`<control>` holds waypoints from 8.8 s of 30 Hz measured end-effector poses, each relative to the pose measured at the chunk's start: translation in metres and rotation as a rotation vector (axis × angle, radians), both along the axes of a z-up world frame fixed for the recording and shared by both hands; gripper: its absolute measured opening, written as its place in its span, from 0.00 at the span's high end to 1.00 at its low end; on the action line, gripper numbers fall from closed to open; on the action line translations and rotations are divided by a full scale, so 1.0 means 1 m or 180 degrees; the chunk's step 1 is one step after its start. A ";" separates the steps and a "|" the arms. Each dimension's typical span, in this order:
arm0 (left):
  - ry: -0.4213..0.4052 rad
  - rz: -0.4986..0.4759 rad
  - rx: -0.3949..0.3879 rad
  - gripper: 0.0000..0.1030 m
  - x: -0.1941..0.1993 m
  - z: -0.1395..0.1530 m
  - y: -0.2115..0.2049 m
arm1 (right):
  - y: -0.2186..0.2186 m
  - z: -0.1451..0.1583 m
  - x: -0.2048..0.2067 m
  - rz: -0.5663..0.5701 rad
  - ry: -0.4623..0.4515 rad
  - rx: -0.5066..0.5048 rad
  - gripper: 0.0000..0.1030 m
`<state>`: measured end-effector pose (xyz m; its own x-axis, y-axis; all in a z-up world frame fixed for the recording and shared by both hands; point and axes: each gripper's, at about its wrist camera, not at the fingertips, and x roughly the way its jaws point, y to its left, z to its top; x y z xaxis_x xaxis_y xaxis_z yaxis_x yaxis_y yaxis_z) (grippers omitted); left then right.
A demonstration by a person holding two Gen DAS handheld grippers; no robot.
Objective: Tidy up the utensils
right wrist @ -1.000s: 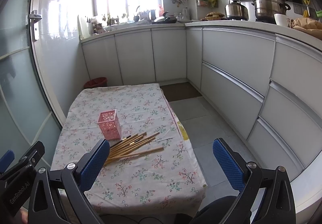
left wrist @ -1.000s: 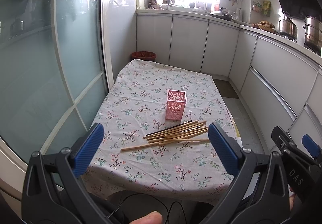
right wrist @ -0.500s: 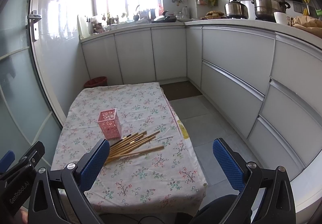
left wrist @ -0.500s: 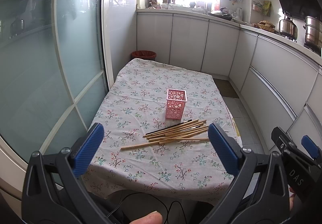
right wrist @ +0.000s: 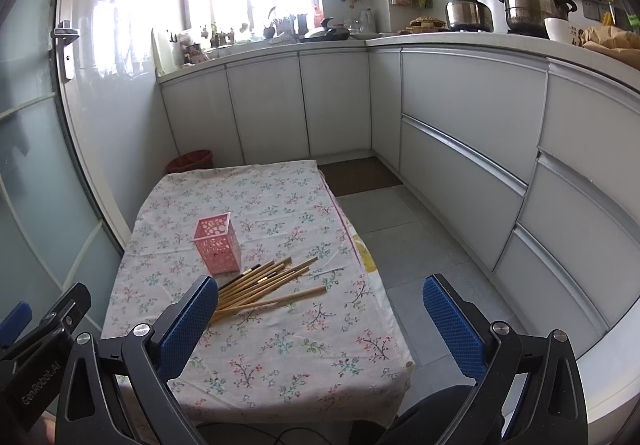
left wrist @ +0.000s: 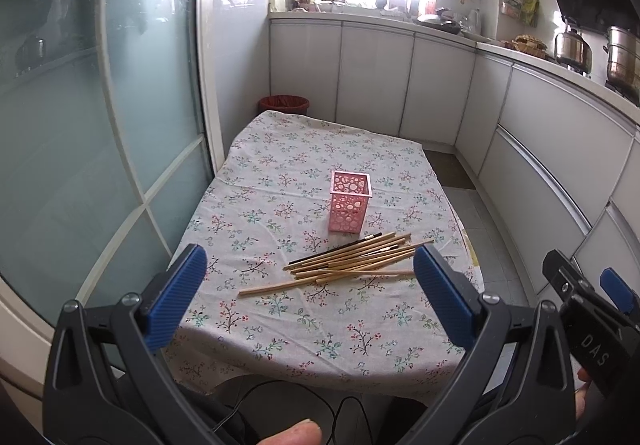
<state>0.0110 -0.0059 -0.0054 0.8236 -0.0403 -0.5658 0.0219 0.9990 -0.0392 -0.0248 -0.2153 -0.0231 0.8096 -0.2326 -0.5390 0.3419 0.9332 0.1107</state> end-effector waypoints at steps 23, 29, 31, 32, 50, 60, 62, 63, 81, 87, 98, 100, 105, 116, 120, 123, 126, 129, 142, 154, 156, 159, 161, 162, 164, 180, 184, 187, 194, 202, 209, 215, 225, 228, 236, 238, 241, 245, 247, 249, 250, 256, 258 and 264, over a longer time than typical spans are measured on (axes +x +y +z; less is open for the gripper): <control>0.2671 -0.2190 0.0752 0.00 0.242 -0.156 -0.173 | -0.155 -0.173 0.138 0.0052 0.0599 0.3217 0.00; 0.2731 -0.2496 0.0963 0.02 0.275 -0.170 -0.224 | -0.187 -0.184 0.142 -0.0219 0.0540 0.3279 0.00; 0.2751 -0.2577 0.1017 0.12 0.282 -0.177 -0.235 | -0.195 -0.188 0.143 -0.0310 0.0543 0.3327 0.00; 0.2782 -0.2591 0.1056 0.18 0.287 -0.182 -0.242 | -0.198 -0.191 0.143 -0.0343 0.0557 0.3375 0.00; 0.2767 -0.2619 0.1340 0.89 0.307 -0.218 -0.272 | -0.202 -0.211 0.153 -0.0464 0.0822 0.3389 0.00; 0.1907 -0.2519 0.0586 0.89 0.259 -0.120 -0.166 | -0.157 -0.214 0.185 -0.0639 0.1246 0.3098 0.01; 0.1671 -0.2462 0.0485 0.89 0.243 -0.093 -0.134 | -0.142 -0.215 0.200 -0.0655 0.1383 0.2958 0.03; 0.1548 -0.2413 0.0429 0.90 0.235 -0.079 -0.116 | -0.132 -0.215 0.211 -0.0708 0.1514 0.2809 0.08; 0.0498 -0.1930 -0.0341 0.94 0.170 0.016 0.007 | -0.083 -0.248 0.259 -0.1351 0.1892 0.2576 0.93; 0.0747 -0.1766 -0.0572 0.94 0.170 0.000 0.031 | -0.100 -0.243 0.228 -0.1035 0.1693 0.2569 0.93; 0.2303 -0.1611 0.0294 0.92 0.205 -0.150 0.015 | -0.118 -0.220 0.175 -0.0741 0.1743 0.2828 0.93; 0.2384 -0.1822 0.0461 0.92 0.208 -0.158 -0.005 | -0.118 -0.226 0.172 -0.0712 0.1755 0.2878 0.93; 0.2517 -0.2015 0.0703 0.92 0.225 -0.176 -0.045 | -0.108 -0.239 0.178 -0.0633 0.1786 0.2847 0.92; 0.2771 -0.2074 0.1021 0.92 0.245 -0.216 -0.079 | -0.106 -0.246 0.194 -0.0470 0.1771 0.2769 0.92; 0.2789 -0.2094 0.1175 0.92 0.246 -0.223 -0.083 | -0.104 -0.245 0.197 -0.0450 0.1779 0.2712 0.92; 0.2795 -0.2097 0.1233 0.92 0.247 -0.227 -0.083 | -0.101 -0.245 0.201 -0.0442 0.1795 0.2666 0.92; 0.2787 -0.2092 0.1201 0.92 0.247 -0.227 -0.080 | -0.096 -0.242 0.205 -0.0438 0.1828 0.2580 0.92; 0.2798 -0.2092 0.1191 0.92 0.253 -0.227 -0.078 | -0.091 -0.240 0.209 -0.0451 0.1854 0.2463 0.92; 0.2717 -0.2102 0.1290 0.88 0.266 -0.238 -0.078 | -0.064 -0.230 0.234 -0.0494 0.1888 0.1894 0.92; 0.1300 -0.1897 0.0973 0.92 0.191 -0.153 -0.036 | -0.089 -0.224 0.207 -0.0317 0.1224 0.2543 0.93; 0.1084 -0.1809 0.0805 0.92 0.180 -0.128 -0.022 | -0.081 -0.204 0.200 -0.0173 0.1063 0.2444 0.93; 0.0824 -0.1660 0.0534 0.92 0.163 -0.099 -0.006 | -0.071 -0.178 0.189 0.0005 0.0895 0.2273 0.93; 0.0679 -0.1572 0.0395 0.92 0.157 -0.089 -0.003 | -0.060 -0.151 0.178 0.0167 0.0735 0.2088 0.93; 0.0611 -0.1535 0.0334 0.92 0.154 -0.085 0.000 | -0.057 -0.144 0.174 0.0208 0.0700 0.2040 0.93; 0.0477 -0.1472 0.0227 0.92 0.144 -0.069 0.002 | -0.051 -0.121 0.163 0.0336 0.0586 0.1896 0.93; -0.0053 -0.1391 -0.0172 0.92 0.150 0.016 0.001 | -0.056 0.021 0.169 0.0535 -0.0101 0.1502 0.93; -0.0118 -0.1351 -0.0253 0.92 0.158 0.024 0.002 | -0.057 0.039 0.180 0.0524 -0.0237 0.1464 0.93; -0.0184 -0.1303 -0.0305 0.92 0.172 0.031 -0.003 | -0.055 0.052 0.197 0.0525 -0.0339 0.1410 0.93; -0.0322 -0.1171 -0.0384 0.92 0.219 0.043 -0.016 | -0.035 0.076 0.249 0.0629 -0.0491 0.1029 0.93; -0.0164 -0.1038 -0.0461 0.92 0.270 0.005 -0.029 | -0.001 0.037 0.303 0.0833 -0.0315 0.0773 0.93; 0.0100 -0.0990 -0.0467 0.92 0.290 -0.036 -0.031 | 0.019 -0.007 0.332 0.1002 -0.0113 0.0708 0.92; 0.0098 -0.0981 -0.0538 0.86 0.282 -0.026 -0.028 | 0.020 -0.012 0.331 0.1006 -0.0023 0.0733 0.92; -0.0068 -0.0912 -0.0399 0.73 0.240 -0.001 -0.026 | 0.016 0.012 0.282 0.0804 -0.0120 0.0509 0.67; -0.0068 -0.0864 -0.0366 0.70 0.226 -0.001 -0.023 | 0.014 0.012 0.261 0.0680 -0.0145 0.0433 0.57; -0.0079 -0.0677 -0.0291 0.37 0.184 -0.010 -0.016 | 0.012 -0.001 0.206 0.0398 -0.0054 0.0233 0.30; -0.0079 -0.0635 -0.0297 0.28 0.172 -0.012 -0.014 | 0.009 -0.003 0.190 0.0327 -0.0091 0.0242 0.21; -0.0040 -0.0620 -0.0305 0.22 0.160 -0.016 -0.012 | 0.006 -0.005 0.176 0.0263 -0.0074 0.0273 0.15; 0.0038 -0.0633 -0.0251 0.18 0.146 -0.021 -0.013 | 0.001 -0.011 0.157 0.0207 -0.0018 0.0302 0.13; 0.0098 -0.0668 -0.0239 0.16 0.141 -0.024 -0.014 | -0.001 -0.015 0.149 0.0208 0.0010 0.0339 0.11; 0.0138 -0.0695 -0.0224 0.16 0.134 -0.028 -0.015 | -0.003 -0.020 0.142 0.0209 0.0053 0.0391 0.11; 0.0159 -0.0703 -0.0212 0.16 0.131 -0.030 -0.015 | -0.005 -0.024 0.138 0.0212 0.0088 0.0443 0.11; 0.0354 -0.0783 -0.0163 0.16 0.118 -0.043 -0.018 | -0.013 -0.043 0.113 0.0232 0.0229 0.0653 0.10; 0.0453 -0.0816 -0.0121 0.16 0.115 -0.050 -0.018 | -0.017 -0.049 0.104 0.0244 0.0256 0.0732 0.10; 0.1053 -0.1148 0.0074 0.16 0.118 -0.083 -0.024 | -0.038 -0.086 0.085 0.0340 0.0465 0.1224 0.10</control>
<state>0.1287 -0.0297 -0.0881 0.5352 -0.2742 -0.7990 0.3569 0.9307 -0.0803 0.0601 -0.2532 -0.1092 0.7269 0.0888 -0.6809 0.2835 0.8643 0.4154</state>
